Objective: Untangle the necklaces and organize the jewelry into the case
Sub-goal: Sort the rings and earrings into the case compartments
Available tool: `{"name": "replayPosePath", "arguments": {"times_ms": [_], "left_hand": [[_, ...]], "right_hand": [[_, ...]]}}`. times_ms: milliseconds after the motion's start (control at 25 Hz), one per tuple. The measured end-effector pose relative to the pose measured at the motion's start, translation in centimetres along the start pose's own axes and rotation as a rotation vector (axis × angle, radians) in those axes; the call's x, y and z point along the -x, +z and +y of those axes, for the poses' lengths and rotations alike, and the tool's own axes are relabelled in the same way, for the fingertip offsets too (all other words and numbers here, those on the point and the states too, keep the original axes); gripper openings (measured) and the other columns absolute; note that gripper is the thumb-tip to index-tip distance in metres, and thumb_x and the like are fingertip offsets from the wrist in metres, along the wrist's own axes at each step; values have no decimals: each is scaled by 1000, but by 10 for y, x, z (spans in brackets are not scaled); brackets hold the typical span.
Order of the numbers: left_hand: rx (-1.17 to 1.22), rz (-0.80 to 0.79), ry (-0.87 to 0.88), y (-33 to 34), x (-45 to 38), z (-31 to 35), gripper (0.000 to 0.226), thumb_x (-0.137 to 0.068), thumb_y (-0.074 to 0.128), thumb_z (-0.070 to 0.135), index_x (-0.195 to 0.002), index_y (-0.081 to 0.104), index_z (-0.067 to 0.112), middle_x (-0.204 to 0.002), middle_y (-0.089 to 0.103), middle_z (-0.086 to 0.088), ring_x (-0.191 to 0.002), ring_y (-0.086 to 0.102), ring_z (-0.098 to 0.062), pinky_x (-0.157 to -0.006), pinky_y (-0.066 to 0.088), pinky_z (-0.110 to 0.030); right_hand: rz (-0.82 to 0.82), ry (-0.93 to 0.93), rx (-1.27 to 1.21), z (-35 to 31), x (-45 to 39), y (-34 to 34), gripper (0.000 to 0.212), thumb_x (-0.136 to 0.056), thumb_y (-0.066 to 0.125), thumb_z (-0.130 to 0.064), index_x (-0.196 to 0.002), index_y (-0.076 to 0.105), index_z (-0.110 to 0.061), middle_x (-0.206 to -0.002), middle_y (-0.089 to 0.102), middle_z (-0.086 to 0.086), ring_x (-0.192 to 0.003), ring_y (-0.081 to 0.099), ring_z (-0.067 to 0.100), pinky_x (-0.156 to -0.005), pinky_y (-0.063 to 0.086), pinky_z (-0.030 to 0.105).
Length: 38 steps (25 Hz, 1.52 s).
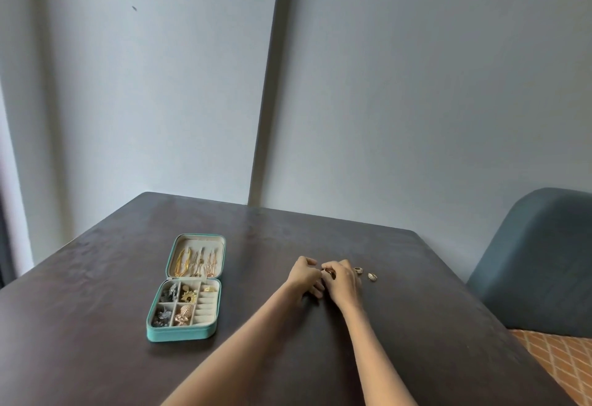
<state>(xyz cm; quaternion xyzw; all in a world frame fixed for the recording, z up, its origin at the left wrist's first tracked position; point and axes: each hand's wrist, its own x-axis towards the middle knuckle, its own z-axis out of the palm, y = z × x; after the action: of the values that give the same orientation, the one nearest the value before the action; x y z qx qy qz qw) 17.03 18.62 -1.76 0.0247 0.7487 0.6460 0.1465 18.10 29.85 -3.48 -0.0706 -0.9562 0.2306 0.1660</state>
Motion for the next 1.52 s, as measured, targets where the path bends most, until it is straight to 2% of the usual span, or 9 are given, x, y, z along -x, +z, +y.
{"name": "replayPosePath", "arguments": {"times_ms": [120,280,440,640,840,1040,1320,1400,1520], "left_hand": [[0,-17,-1,-2,-4,-1,48,-90,42,-7,-136,29,-5,-68,52,-14,-45,53,-19,-38,47,-26],[-33,-19,32,0,-3,0,44,-89,38,-12,-133,37,-9,-75,54,-11,-40,57,-11,-38,50,-23],[-52,-11,52,2,-3,-1,34,-89,41,-10,-120,54,-9,-71,58,-10,-38,56,-7,-42,52,-23],[3,-133,209,-11,14,0,20,-90,61,6,-106,66,-4,-74,63,-3,-45,56,-5,-49,54,-20],[-180,-110,392,-46,27,18,11,-83,70,9,-90,73,2,-76,69,-6,-51,59,-4,-53,52,-17],[-250,-130,411,-111,48,29,8,-81,73,8,-79,68,14,-68,64,-3,-49,54,-2,-46,46,-15],[-447,-183,261,-206,84,22,9,-83,68,2,-81,64,10,-56,64,9,-39,45,1,-37,32,-10],[-544,-208,227,-220,88,13,10,-81,72,5,-79,65,13,-61,64,8,-46,47,-3,-42,35,-14],[-618,-247,216,-226,87,2,16,-77,75,5,-76,65,17,-69,67,2,-69,58,-18,-67,46,-31]], "right_hand": [[43,68,-298,2,1,-1,14,-80,70,-18,-94,70,-15,-97,65,2,-92,64,19,-76,44,25],[44,95,-508,-1,8,-9,13,-83,66,-11,-95,62,-13,-77,63,-6,-76,61,11,-61,42,10],[19,100,-608,-3,14,-11,14,-87,62,-10,-94,51,-13,-82,63,-1,-77,58,13,-62,41,11],[-55,239,-1087,-6,20,-23,13,-78,57,-14,-88,49,-14,-74,58,-3,-71,49,13,-60,36,25],[-233,252,-1336,-22,31,-26,24,-91,37,5,-87,49,-16,-79,58,1,-73,54,11,-62,41,25],[-324,88,-1294,-73,42,-16,18,-93,45,4,-93,55,-11,-86,62,3,-71,58,8,-61,49,20],[-448,-156,-910,-143,63,4,18,-81,71,-7,-98,67,-5,-81,68,1,-69,59,5,-64,49,13],[-491,-196,-841,-151,70,15,19,-79,73,-7,-97,66,-8,-80,68,2,-71,61,2,-69,47,11],[-510,-273,-742,-154,72,24,23,-75,77,-9,-93,64,-16,-80,70,1,-72,63,-1,-79,47,14]]}}
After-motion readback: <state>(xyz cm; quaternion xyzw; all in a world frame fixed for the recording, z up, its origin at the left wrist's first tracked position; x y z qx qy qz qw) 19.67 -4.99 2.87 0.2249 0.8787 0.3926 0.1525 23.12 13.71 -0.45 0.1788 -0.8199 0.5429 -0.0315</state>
